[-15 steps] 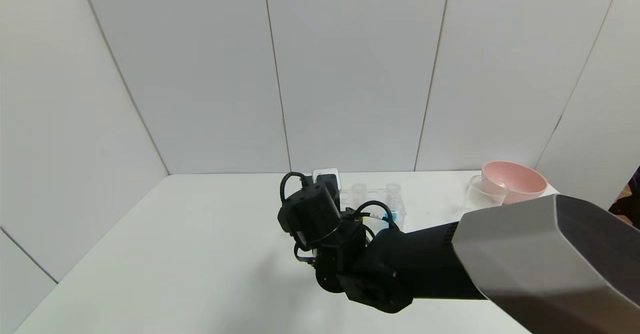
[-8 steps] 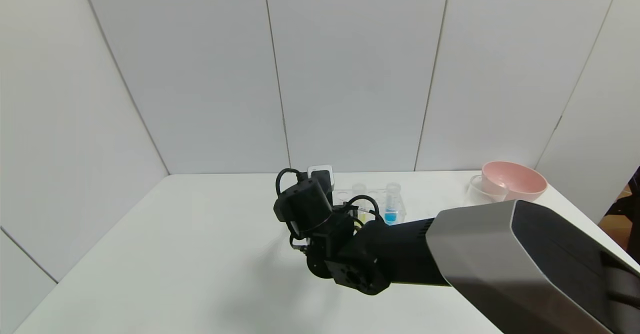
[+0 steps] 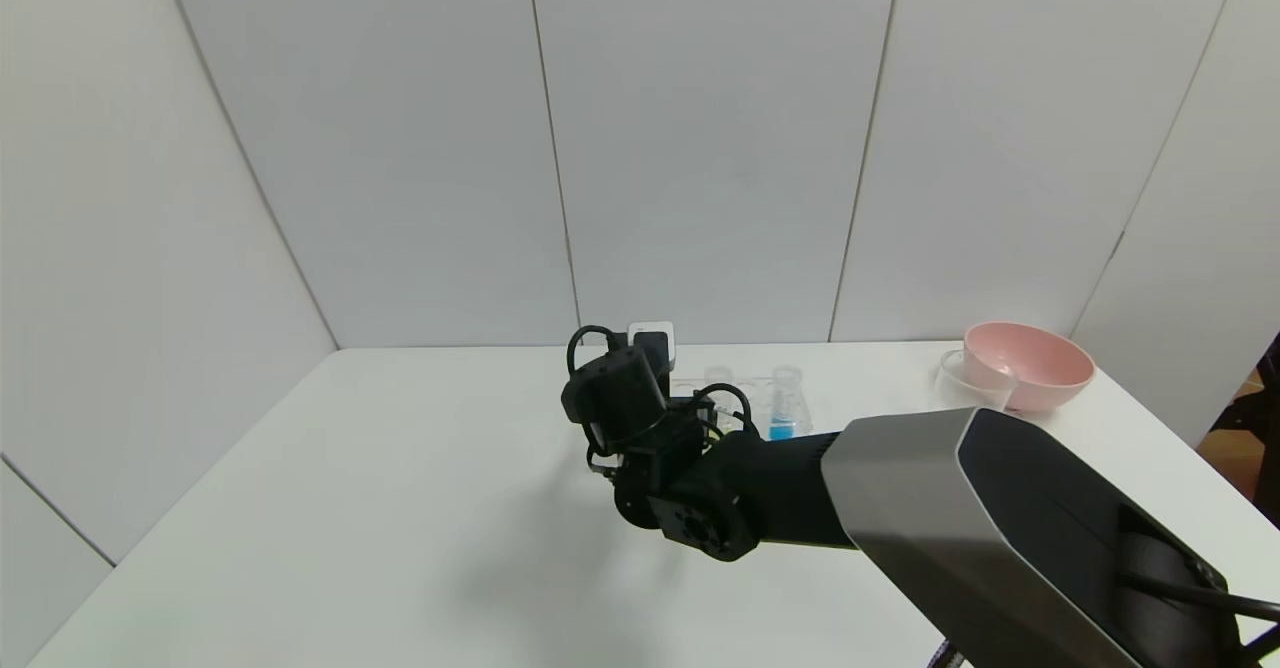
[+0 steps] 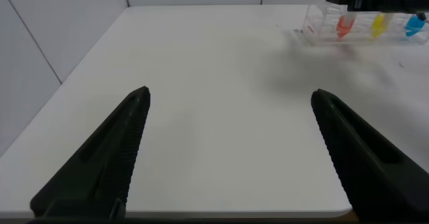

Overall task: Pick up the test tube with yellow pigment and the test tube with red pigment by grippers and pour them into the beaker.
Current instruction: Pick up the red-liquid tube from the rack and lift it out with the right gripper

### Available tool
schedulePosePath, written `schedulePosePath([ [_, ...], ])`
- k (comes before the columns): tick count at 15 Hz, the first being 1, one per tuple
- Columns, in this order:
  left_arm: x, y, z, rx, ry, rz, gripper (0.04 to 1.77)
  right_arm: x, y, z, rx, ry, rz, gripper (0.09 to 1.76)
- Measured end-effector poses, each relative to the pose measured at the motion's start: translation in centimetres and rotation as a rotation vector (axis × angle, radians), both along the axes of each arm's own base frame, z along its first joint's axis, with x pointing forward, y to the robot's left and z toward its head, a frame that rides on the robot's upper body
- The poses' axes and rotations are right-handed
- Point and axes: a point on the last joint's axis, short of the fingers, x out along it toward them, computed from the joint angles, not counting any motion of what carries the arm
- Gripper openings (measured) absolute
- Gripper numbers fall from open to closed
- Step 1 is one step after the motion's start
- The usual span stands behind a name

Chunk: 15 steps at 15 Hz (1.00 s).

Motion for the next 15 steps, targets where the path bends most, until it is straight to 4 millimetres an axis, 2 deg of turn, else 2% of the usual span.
schedulePosePath([
  [10,0.00,0.00,0.00,0.000,0.000,0.000,1.72,0.38,0.16,-0.28,-0.026,-0.010,0.008,1.71],
  [13,0.00,0.00,0.00,0.000,0.000,0.000,1.72,0.42,0.14,-0.34,-0.027,-0.009,0.007,1.24],
  [15,0.00,0.00,0.00,0.000,0.000,0.000,1.72,0.40,0.15,-0.36,-0.025,-0.008,0.006,0.98],
])
